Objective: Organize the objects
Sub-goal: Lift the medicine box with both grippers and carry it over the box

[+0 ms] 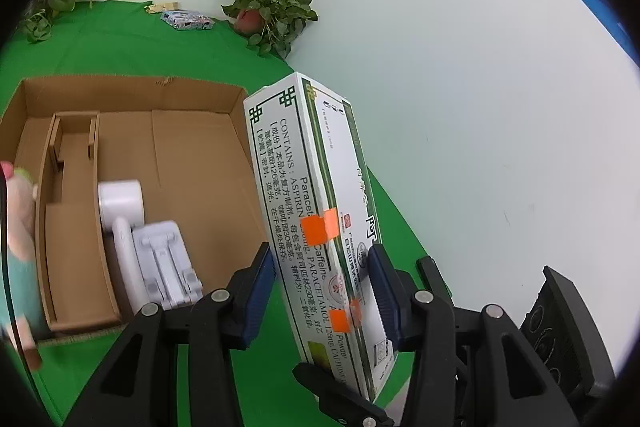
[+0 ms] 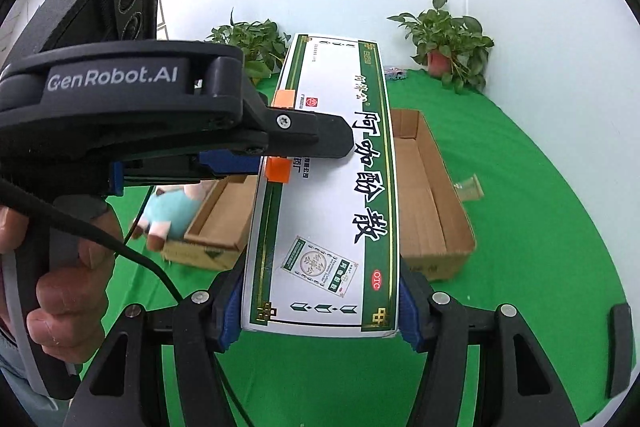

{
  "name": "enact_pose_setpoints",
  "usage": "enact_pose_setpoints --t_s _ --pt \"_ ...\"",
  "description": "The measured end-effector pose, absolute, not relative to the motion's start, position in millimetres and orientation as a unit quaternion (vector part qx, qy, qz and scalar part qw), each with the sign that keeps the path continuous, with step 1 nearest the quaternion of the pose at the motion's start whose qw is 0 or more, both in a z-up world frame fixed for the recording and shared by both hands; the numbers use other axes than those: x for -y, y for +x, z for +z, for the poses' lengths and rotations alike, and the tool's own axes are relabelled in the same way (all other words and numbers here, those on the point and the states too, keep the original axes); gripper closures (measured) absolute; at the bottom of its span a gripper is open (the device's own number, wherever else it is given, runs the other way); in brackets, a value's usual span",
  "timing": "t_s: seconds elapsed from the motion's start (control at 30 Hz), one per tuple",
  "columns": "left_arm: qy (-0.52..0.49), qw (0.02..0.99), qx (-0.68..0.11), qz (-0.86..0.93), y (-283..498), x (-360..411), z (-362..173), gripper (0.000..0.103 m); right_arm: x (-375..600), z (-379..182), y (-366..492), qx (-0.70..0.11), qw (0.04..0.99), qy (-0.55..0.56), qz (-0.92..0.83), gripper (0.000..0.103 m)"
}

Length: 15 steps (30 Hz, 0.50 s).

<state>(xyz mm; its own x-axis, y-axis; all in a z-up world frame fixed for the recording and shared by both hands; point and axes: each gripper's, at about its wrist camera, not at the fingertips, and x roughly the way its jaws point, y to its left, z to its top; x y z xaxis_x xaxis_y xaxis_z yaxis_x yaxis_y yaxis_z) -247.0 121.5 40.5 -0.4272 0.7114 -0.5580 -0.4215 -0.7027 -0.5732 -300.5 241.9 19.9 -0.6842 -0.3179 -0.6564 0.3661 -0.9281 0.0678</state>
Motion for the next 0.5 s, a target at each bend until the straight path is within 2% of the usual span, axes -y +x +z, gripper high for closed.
enact_pose_setpoints --t_s 0.23,0.5 --pt "-0.421 0.327 0.187 0.825 -295.4 -118.6 42.4 0.057 -238.6 40.8 -365.8 -0.023 0.206 0.381 -0.901 0.044" --pt "-0.465 0.302 0.183 0.812 -343.9 -127.4 8.3 0.058 -234.5 16.5 -426.4 -0.005 0.219 0.438 -0.872 0.044"
